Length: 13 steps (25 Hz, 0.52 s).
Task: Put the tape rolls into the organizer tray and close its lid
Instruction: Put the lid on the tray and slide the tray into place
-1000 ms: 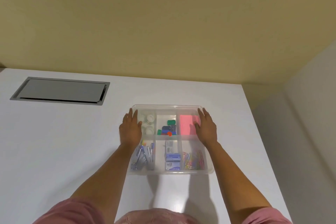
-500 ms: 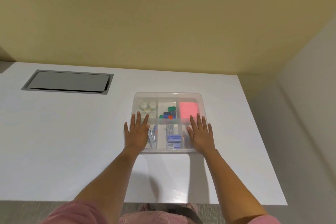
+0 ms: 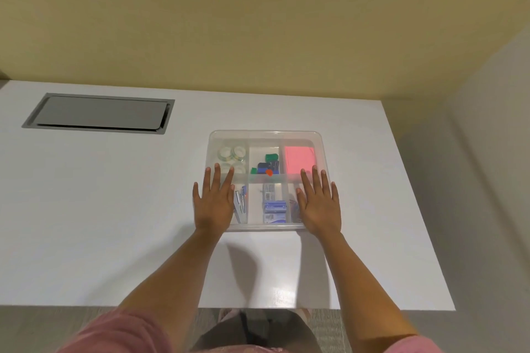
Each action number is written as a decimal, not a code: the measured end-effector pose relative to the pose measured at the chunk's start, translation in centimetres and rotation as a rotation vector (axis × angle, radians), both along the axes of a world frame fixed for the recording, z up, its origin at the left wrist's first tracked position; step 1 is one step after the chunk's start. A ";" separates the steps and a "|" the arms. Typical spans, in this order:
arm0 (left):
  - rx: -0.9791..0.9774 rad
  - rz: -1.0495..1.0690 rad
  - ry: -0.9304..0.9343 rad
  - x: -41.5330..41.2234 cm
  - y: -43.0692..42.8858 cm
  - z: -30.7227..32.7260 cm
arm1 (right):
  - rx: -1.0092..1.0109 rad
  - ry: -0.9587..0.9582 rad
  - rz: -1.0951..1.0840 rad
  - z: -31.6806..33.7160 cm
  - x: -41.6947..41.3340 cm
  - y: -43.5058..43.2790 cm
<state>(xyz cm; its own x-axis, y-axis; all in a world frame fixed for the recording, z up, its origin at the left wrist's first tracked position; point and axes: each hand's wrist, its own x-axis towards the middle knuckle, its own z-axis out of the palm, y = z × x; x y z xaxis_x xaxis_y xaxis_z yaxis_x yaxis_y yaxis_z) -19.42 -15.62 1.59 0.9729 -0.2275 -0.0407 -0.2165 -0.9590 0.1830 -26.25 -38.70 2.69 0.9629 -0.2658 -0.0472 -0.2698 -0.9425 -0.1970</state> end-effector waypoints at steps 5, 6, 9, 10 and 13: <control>-0.038 0.001 -0.101 0.2 0.3 -1.1 | -0.001 -0.044 -0.010 -0.4 0.0 -0.1; -0.048 0.000 -0.104 0.2 0.2 -1.0 | 0.001 -0.055 -0.010 -0.6 0.0 -0.2; -0.058 0.003 -0.090 0.2 0.0 -1.0 | 0.051 -0.100 -0.019 -0.6 0.0 -0.3; -0.068 0.008 -0.065 0.3 0.0 -0.8 | 0.106 -0.135 -0.039 -0.6 -0.1 -0.4; -0.167 0.017 -0.027 0.3 0.1 -0.2 | 0.383 -0.281 -0.191 0.4 -0.2 -0.5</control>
<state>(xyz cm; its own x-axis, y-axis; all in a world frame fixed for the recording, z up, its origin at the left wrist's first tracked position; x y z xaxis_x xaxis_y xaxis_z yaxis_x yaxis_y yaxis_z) -19.14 -15.51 1.37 0.9769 -0.2127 0.0224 -0.2078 -0.9192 0.3345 -26.47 -39.16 3.08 0.8885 -0.4522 0.0780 -0.3169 -0.7276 -0.6084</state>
